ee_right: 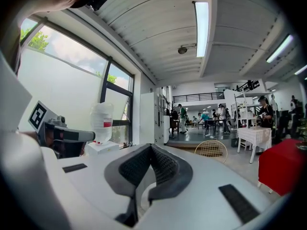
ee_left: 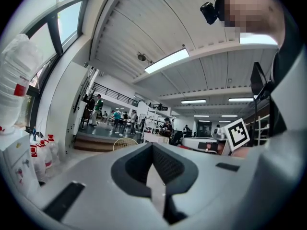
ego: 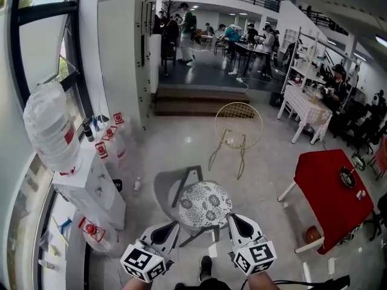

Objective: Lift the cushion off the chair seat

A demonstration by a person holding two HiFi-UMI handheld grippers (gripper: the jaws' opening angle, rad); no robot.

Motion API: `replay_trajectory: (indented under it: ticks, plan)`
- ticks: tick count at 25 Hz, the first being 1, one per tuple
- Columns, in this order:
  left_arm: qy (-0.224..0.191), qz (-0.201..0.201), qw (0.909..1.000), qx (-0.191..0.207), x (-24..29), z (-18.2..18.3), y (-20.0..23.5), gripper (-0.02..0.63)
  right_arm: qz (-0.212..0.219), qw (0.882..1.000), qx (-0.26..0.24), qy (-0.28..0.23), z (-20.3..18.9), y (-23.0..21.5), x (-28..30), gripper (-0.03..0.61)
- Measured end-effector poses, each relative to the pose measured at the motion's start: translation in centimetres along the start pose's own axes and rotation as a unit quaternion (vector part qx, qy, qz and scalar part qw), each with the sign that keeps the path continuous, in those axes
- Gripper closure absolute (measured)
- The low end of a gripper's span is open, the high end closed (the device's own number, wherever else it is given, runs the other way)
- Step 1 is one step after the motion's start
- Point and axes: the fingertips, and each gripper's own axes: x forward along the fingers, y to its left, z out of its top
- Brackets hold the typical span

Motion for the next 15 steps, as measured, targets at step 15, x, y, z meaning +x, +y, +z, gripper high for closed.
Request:
replay_trajectory:
  ticks: [15]
  plan:
    - [0.023, -0.009, 0.9997, 0.004, 13.0, 1.6, 2.2, 0.609, -0.012, 1.000, 0.012, -0.015, 1.4, -10.8, 6.4, 0.571]
